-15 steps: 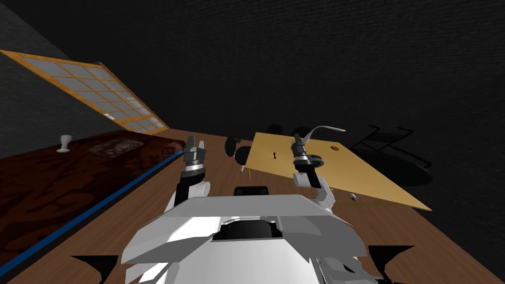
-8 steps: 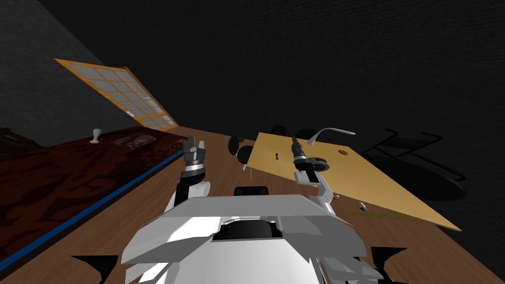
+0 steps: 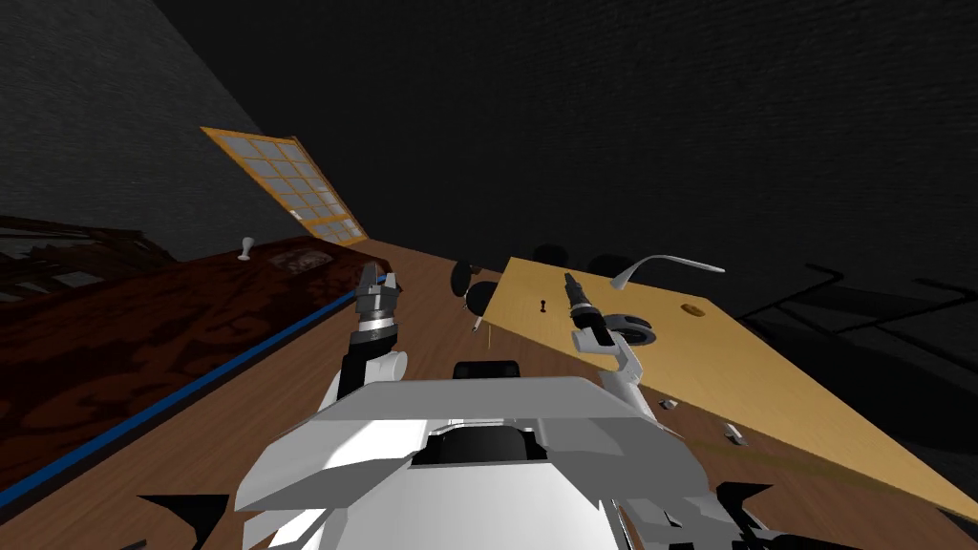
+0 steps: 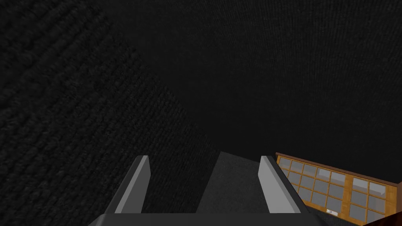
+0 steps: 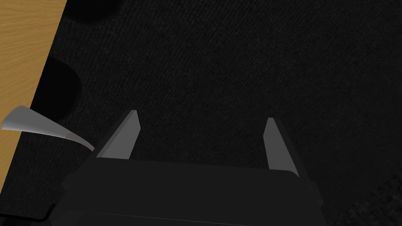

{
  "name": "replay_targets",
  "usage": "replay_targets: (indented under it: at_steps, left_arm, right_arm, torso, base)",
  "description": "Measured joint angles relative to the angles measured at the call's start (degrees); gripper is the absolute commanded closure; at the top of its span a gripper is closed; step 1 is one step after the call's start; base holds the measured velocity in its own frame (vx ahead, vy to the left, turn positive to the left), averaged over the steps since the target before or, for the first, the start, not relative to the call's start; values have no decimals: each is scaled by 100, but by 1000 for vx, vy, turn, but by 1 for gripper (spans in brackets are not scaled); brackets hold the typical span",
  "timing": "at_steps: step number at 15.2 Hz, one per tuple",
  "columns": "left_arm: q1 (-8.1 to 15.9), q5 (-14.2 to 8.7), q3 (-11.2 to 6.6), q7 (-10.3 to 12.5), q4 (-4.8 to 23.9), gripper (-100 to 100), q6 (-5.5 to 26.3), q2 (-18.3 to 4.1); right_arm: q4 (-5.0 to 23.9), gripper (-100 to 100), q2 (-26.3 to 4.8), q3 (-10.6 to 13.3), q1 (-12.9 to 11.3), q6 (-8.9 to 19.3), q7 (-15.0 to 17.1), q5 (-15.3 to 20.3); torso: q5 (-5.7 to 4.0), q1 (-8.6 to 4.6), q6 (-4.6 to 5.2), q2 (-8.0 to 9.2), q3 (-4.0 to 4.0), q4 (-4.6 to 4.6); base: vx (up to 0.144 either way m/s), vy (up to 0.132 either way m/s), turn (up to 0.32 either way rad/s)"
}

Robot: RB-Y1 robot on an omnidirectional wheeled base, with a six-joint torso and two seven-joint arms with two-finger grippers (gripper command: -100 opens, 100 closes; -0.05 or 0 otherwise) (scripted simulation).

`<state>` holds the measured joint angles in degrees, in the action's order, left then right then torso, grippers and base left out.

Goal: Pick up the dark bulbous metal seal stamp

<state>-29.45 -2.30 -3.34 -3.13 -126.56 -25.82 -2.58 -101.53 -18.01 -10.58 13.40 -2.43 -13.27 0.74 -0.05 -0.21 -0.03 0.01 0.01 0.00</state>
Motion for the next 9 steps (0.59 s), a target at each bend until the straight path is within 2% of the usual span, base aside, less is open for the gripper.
replay_targets:
  at_steps: [5, 6, 9]
  left_arm:
    - [-1, 0, 0, 0, 0, 0, 0, 0]
    - [0, 0, 0, 0, 0, 0, 0, 0]
    - [-1, 0, -1, 0, 0, 0, 0, 0]
  right_arm:
    - [541, -100, -95, -104, -166, 326, -290, 40]
    - [706, -100, -135, -134, -269, 397, -357, 50]
    - [966, -100, -192, -181, -372, 612, -481, 59]
  torso:
    - [0, 3, 3, -1, -1, 0]
    - [1, 2, -2, -2, -1, 0]
    - [0, 4, 5, -3, -2, -1]
  base:
    - [-18, -23, 175]
    - [-24, -29, 236]
    - [-11, -17, 90]
